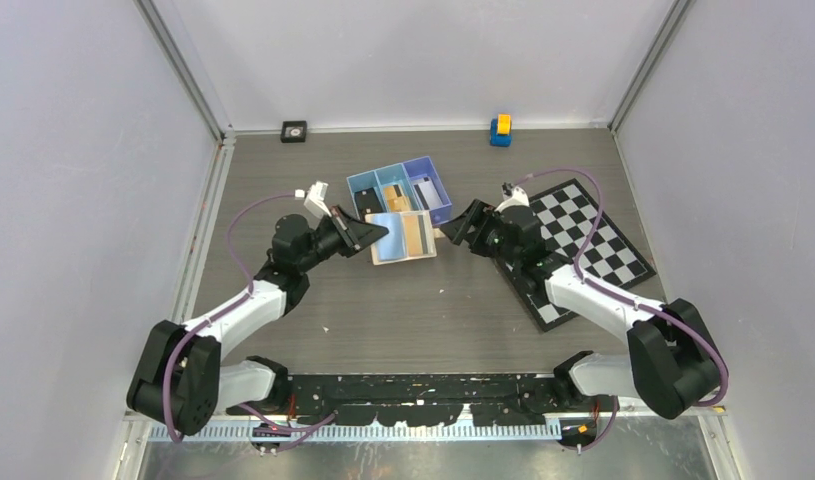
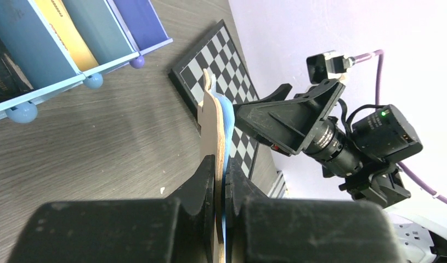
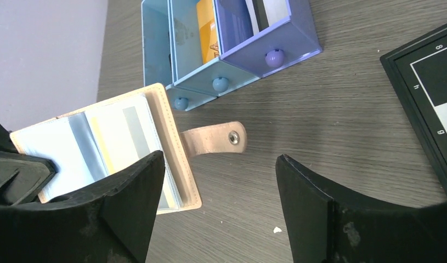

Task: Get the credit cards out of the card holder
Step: Remove the credit card from the card holder.

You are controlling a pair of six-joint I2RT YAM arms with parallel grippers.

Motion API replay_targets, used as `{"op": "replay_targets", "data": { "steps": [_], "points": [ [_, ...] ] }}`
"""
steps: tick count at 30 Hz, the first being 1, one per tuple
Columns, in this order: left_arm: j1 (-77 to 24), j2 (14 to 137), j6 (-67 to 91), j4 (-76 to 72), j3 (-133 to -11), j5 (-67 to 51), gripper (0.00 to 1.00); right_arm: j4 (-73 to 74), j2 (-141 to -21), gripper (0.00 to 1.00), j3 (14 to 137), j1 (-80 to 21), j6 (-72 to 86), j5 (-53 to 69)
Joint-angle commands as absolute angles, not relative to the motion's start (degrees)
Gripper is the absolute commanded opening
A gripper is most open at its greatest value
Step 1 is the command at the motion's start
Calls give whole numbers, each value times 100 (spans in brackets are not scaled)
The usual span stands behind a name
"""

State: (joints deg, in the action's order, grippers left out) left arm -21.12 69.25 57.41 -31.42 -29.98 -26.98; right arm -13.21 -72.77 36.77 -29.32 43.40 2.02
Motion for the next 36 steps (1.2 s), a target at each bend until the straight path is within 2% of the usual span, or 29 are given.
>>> {"op": "replay_targets", "data": {
  "steps": [1,4,14,17,26,32,36],
  "points": [
    [-2019,6666,5931,-3915,-2862,-2572,0,-2153,-7258,75,3582,-2789,4641,665],
    [-1996,6673,5998,-4051,-2852,-2633,0,-2231,-7344,71,3610,-2784,4643,815],
    [-1978,6856,6181,-4429,-2881,-2918,0,-2367,-8035,68,3918,-2782,4731,1568],
    [-1978,6922,6180,-4446,-2896,-2937,0,-2944,-8227,66,3849,-2784,4921,1944],
    [-1978,7146,6183,-4280,-2999,-2981,0,-3238,-7836,66,3627,-2786,4833,1959],
    [-1978,7400,6297,-4534,-3044,-3176,0,-3932,-8050,68,3628,-2831,4987,2554],
    [-1978,7676,6473,-4835,-3062,-3311,0,-3717,-8077,69,3751,-2965,4768,2593]
  ]
}}
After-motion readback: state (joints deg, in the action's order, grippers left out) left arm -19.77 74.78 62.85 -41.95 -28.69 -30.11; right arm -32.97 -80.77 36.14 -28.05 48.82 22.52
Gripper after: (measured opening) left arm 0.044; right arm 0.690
